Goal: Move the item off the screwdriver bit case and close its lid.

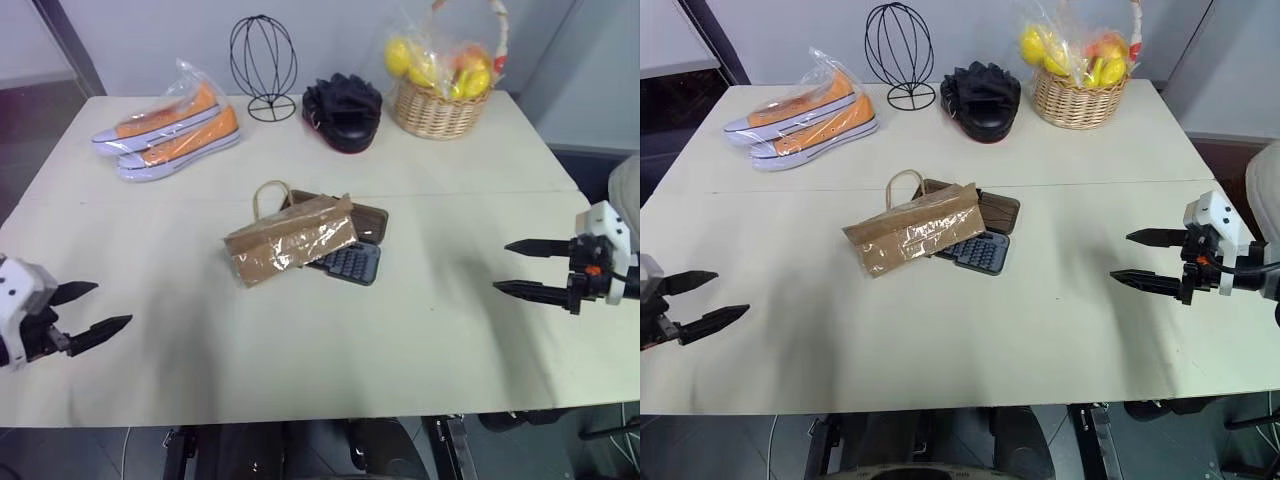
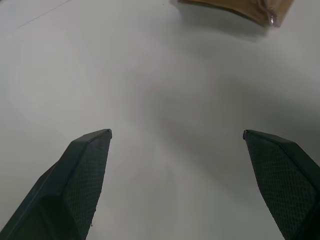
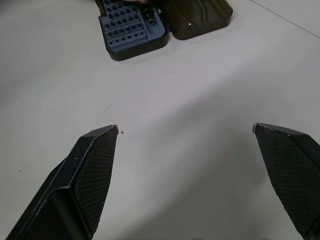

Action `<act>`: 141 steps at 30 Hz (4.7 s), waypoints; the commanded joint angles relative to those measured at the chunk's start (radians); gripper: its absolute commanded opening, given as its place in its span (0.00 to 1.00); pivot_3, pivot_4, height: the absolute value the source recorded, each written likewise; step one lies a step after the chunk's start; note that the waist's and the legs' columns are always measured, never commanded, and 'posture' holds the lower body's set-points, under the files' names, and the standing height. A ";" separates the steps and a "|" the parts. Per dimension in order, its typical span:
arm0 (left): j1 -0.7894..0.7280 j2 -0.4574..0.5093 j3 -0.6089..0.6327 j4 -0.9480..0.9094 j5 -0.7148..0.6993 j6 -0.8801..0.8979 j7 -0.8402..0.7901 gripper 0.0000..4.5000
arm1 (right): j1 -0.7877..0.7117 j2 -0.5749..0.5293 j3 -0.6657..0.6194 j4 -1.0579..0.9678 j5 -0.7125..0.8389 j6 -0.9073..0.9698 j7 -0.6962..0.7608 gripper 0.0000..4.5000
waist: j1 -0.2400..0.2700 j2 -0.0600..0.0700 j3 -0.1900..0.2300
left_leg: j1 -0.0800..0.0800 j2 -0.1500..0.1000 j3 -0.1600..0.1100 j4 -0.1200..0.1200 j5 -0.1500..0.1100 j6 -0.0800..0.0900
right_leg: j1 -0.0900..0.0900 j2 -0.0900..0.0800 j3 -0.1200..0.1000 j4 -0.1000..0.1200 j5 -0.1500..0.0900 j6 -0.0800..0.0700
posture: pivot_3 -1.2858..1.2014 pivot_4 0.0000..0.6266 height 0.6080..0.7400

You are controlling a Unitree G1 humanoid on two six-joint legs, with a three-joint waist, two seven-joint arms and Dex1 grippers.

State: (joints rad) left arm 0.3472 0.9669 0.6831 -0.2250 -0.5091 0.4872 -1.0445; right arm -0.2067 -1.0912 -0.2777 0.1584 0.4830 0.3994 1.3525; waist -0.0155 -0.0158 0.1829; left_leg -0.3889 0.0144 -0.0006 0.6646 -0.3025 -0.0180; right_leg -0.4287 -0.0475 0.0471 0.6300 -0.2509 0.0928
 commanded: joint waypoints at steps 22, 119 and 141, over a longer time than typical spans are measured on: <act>-0.558 0.065 -0.363 -0.063 -0.046 0.075 0.017 0.98 | 0.064 0.060 -0.096 -0.541 0.227 0.277 -0.211 1.00 | 0.005 0.000 0.000 | 0.000 -0.002 -0.003 0.003 0.000 0.000 | 0.002 0.001 -0.001 0.003 0.002 0.004 | 0.52 0.24 1.00; -0.772 0.222 -0.570 0.047 -0.009 -0.015 -0.327 0.87 | -1.080 0.718 0.598 1.095 -0.556 -0.317 -0.437 1.00 | -0.053 0.000 0.003 | -0.019 0.000 0.002 0.017 0.004 -0.006 | -0.019 0.003 0.001 0.020 0.005 0.003 | 0.52 0.24 1.00; -0.699 0.220 -0.461 -0.052 -0.063 0.081 -0.255 0.89 | -1.057 0.764 0.513 1.176 -0.698 -0.382 -0.470 0.05 | -0.058 0.000 0.003 | -0.014 -0.003 -0.003 0.018 0.004 -0.006 | -0.015 0.004 0.001 0.022 0.006 0.005 | 0.52 0.24 1.00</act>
State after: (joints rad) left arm -0.3315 1.1746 0.2126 -0.2755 -0.5674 0.5644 -1.3010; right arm -1.2697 -0.3359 0.2309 1.3358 -0.1983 0.0332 0.8700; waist -0.0734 -0.0155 0.1863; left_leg -0.4031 0.0113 -0.0031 0.6823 -0.2985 -0.0241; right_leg -0.4438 -0.0438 0.0478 0.6522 -0.2447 0.0976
